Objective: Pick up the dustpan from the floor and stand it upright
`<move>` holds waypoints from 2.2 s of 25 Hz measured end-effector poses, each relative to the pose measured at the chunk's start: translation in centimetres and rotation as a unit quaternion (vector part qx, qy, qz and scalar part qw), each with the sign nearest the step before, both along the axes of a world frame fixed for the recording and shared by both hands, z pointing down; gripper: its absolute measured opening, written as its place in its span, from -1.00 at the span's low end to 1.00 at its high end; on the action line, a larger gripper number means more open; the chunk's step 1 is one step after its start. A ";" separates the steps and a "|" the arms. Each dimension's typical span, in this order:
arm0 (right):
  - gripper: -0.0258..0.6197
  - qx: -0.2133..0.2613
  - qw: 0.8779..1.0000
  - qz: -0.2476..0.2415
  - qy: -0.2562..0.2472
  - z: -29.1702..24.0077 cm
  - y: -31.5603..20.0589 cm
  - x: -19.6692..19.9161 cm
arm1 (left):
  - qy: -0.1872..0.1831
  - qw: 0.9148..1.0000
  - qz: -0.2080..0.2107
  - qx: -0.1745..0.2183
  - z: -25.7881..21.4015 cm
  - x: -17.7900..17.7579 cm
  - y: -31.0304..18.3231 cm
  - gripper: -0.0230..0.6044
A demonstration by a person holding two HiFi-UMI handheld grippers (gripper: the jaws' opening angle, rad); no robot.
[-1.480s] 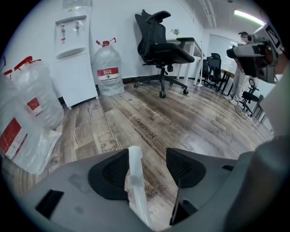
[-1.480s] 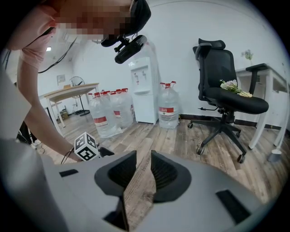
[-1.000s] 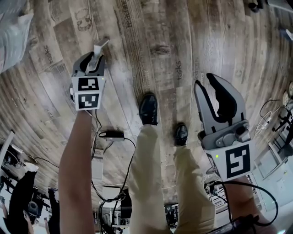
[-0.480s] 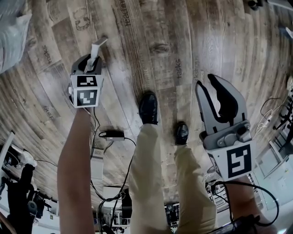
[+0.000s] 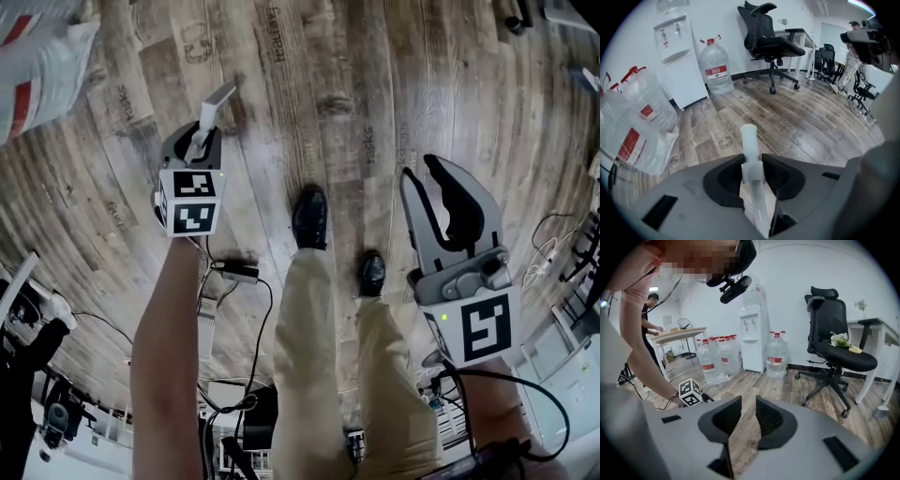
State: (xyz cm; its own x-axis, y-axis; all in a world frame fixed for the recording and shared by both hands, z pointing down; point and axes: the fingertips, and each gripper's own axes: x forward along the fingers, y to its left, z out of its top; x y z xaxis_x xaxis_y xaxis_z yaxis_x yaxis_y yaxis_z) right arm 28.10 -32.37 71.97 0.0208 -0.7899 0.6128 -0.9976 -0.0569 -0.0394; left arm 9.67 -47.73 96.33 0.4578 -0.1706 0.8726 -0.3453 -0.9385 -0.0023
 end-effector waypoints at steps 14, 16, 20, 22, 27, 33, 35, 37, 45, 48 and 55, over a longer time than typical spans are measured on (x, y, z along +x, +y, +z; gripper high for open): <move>-0.64 0.098 0.995 -0.034 0.011 -15.8 1.0 -2.9 | 0.030 0.996 -0.055 0.067 -17.7 -6.9 4.1 -0.56; -0.64 0.110 0.993 -0.040 0.013 -18.0 1.8 -3.0 | 0.032 0.995 -0.061 0.075 -20.0 -7.7 5.1 -0.56; -0.65 0.140 0.989 -0.050 0.015 -22.0 3.4 -3.2 | 0.036 0.993 -0.068 0.093 -24.1 -8.9 7.4 -0.56; -0.65 0.147 0.987 -0.055 0.015 -24.0 4.8 -3.5 | 0.035 0.993 -0.063 0.094 -26.0 -9.5 9.4 -0.55; -0.65 0.164 0.984 -0.073 0.020 -28.1 8.9 -4.5 | 0.039 0.992 -0.064 0.105 -30.3 -11.6 13.8 -0.52; -0.66 0.184 0.978 -0.094 0.024 -32.1 14.4 -6.2 | 0.054 0.986 -0.071 0.143 -36.6 -14.7 17.8 -0.51; -0.66 0.187 0.976 -0.106 0.022 -33.2 16.0 -7.4 | 0.054 0.983 -0.083 0.153 -38.4 -16.4 18.6 -0.50; -0.66 0.190 0.974 -0.119 0.017 -34.2 17.3 -8.9 | 0.055 0.979 -0.106 0.163 -40.2 -18.4 19.1 -0.49; -0.66 0.183 0.970 -0.162 0.021 -37.9 19.9 -15.0 | 0.075 0.969 -0.152 0.180 -45.8 -25.2 22.5 -0.49; -0.66 0.200 0.966 -0.163 0.029 -40.2 20.2 -18.0 | 0.088 0.965 -0.164 0.182 -47.4 -28.2 24.1 -0.49; -0.67 0.230 0.955 -0.182 0.037 -44.5 23.0 -27.7 | 0.117 0.963 -0.161 0.183 -50.5 -34.4 28.2 -0.49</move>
